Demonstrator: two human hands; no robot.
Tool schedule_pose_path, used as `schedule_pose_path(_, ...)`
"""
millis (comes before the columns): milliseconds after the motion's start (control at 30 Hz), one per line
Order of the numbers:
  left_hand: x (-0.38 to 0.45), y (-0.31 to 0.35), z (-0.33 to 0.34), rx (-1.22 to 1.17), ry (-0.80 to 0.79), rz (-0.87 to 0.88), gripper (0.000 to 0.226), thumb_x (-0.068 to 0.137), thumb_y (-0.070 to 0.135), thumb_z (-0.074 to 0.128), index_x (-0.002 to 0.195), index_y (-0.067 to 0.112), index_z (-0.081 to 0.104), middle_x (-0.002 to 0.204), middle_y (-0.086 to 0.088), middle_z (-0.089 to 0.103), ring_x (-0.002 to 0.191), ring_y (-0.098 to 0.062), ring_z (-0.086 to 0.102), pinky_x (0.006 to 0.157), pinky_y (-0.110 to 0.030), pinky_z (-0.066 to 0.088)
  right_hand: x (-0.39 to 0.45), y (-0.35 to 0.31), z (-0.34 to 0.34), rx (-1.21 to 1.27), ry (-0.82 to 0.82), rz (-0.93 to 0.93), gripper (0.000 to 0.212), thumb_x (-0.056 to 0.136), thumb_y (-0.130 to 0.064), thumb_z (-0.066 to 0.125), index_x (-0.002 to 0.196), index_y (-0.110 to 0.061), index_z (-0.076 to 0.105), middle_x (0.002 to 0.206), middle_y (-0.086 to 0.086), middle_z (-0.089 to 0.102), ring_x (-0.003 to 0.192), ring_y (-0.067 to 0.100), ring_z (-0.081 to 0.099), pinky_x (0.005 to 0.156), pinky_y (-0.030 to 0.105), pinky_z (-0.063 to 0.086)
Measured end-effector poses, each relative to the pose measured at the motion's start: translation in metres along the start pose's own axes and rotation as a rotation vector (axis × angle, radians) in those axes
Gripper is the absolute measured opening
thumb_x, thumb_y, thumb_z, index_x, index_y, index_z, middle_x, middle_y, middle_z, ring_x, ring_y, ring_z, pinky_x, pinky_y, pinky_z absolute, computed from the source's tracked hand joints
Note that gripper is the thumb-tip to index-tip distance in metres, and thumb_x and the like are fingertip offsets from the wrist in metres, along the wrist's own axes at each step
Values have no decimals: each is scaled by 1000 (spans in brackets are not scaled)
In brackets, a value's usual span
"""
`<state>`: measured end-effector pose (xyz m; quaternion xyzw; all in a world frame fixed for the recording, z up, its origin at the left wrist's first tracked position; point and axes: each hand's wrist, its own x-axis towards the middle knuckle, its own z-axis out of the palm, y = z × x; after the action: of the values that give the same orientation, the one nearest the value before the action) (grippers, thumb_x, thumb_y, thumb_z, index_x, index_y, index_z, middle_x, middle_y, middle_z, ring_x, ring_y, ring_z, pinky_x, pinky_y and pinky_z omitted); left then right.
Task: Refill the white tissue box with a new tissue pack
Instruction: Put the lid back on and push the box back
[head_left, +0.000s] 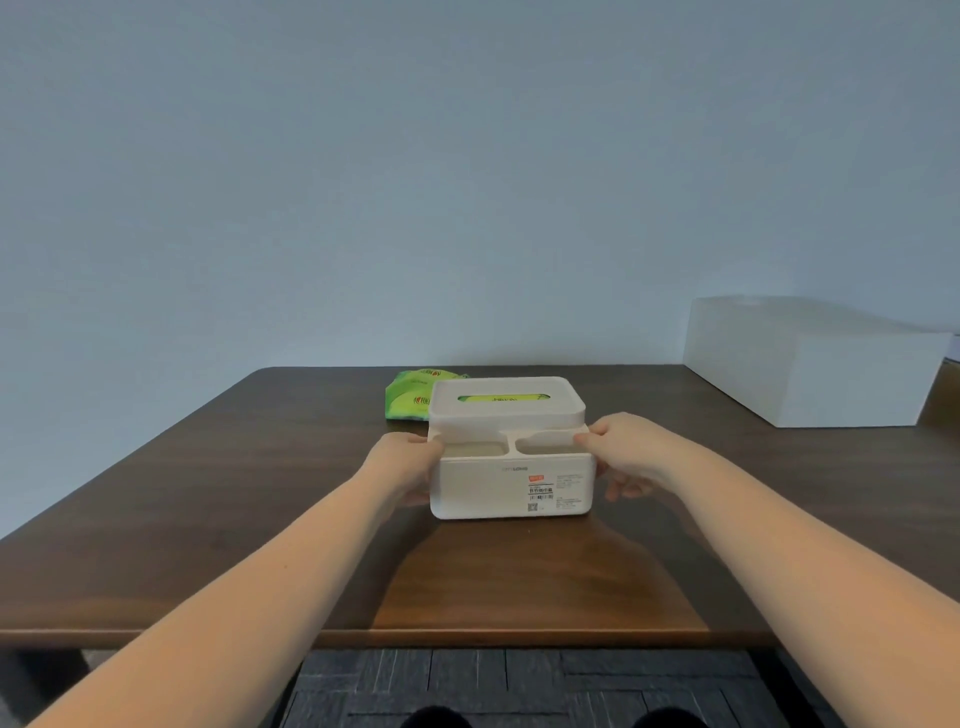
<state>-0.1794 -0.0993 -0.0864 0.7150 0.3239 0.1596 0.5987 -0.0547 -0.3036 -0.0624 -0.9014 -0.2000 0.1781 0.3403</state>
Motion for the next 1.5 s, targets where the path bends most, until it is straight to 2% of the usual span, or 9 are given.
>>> schedule_pose_path(67, -1, -1, 1, 1, 0, -6, 18, 95, 16, 52, 102, 8, 66, 97, -12, 67, 75, -23, 66, 71, -36, 58, 0, 3, 0, 89, -55, 46, 35, 100, -39, 36, 110, -13, 57, 93, 10, 68, 52, 20, 58, 48, 21, 43)
schedule_pose_path(200, -5, 5, 1, -6, -1, -32, 14, 95, 9, 49, 97, 4, 62, 81, -7, 63, 65, -17, 63, 51, -26, 55, 0, 4, 3, 160, -62, 111, 33, 96, -28, 37, 110, -8, 59, 86, 14, 68, 48, 20, 58, 41, 17, 42)
schedule_pose_path(333, -1, 5, 1, 199, 109, 24, 24, 88, 19, 51, 84, 1, 67, 90, -18, 72, 85, -33, 73, 82, -43, 61, -1, 1, 9, 262, 17, 128, 28, 90, -15, 40, 106, -2, 59, 83, 18, 67, 49, 25, 64, 37, 20, 47)
schedule_pose_path(500, -1, 5, 3, 468, 195, 158, 33, 84, 26, 48, 64, 5, 62, 79, -16, 77, 67, -32, 75, 75, -40, 63, 10, -2, 11, 375, 58, 140, 25, 86, 4, 45, 106, 2, 60, 99, 23, 71, 74, 35, 73, 55, 34, 61)
schedule_pose_path(600, 6, 8, 8, 478, 214, 200, 39, 83, 27, 50, 75, -4, 70, 78, -15, 77, 67, -30, 75, 75, -41, 62, 17, 2, 9, 365, 143, 122, 18, 86, 4, 51, 103, 2, 58, 100, 22, 67, 76, 39, 73, 67, 44, 64)
schedule_pose_path(700, 13, 11, 22, 522, 206, 246, 34, 82, 25, 48, 59, 4, 61, 68, -12, 72, 72, -33, 75, 73, -40, 60, 23, 13, 3, 342, 189, 110, 17, 81, 5, 59, 97, 1, 59, 98, 20, 68, 83, 41, 72, 72, 45, 63)
schedule_pose_path(900, 39, 11, 64, 535, 191, 330, 34, 82, 25, 46, 50, 15, 35, 59, -9, 52, 61, -28, 58, 59, -29, 35, 29, 36, -22, 310, 288, 114, 5, 87, 1, 55, 87, -3, 58, 91, 15, 68, 77, 33, 70, 35, 20, 41)
schedule_pose_path(1167, 94, 30, 134, 585, 171, 407, 29, 85, 21, 45, 58, 9, 44, 65, -21, 59, 60, -26, 47, 52, -28, 30, 78, 70, -67, 273, 359, 150, 14, 87, 0, 49, 88, 3, 63, 81, 18, 71, 60, 31, 72, 51, 33, 56)
schedule_pose_path(1500, 166, 67, 215, 554, 118, 403, 31, 83, 19, 45, 55, 12, 34, 67, -11, 55, 61, -25, 45, 53, -28, 30, 163, 102, -123, 366, 412, 218, 16, 83, 6, 55, 98, 4, 61, 96, 21, 70, 81, 42, 71, 76, 51, 61)
